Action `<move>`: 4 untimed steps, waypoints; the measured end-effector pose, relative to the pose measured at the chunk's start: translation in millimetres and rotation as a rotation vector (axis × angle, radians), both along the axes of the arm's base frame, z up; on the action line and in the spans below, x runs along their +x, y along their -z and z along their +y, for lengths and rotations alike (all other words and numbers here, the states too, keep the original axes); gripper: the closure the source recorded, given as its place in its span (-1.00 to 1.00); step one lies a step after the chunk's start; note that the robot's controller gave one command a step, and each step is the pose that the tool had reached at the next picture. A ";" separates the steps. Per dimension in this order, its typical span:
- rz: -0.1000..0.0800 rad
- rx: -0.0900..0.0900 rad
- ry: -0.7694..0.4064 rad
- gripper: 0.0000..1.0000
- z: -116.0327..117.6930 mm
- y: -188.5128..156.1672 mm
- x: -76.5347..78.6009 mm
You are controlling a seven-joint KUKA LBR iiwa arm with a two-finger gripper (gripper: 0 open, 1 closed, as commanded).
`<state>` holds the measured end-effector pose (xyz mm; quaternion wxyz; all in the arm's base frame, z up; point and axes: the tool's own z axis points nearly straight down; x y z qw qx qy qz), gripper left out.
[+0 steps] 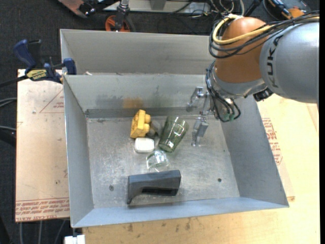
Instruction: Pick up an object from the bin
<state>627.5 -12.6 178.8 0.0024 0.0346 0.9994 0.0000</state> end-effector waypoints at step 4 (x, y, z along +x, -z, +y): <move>0.007 0.001 -0.056 1.00 69.8 50.5 -11.5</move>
Offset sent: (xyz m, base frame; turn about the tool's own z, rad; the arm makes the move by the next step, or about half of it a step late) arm -0.0166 0.0690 -0.1013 -0.0587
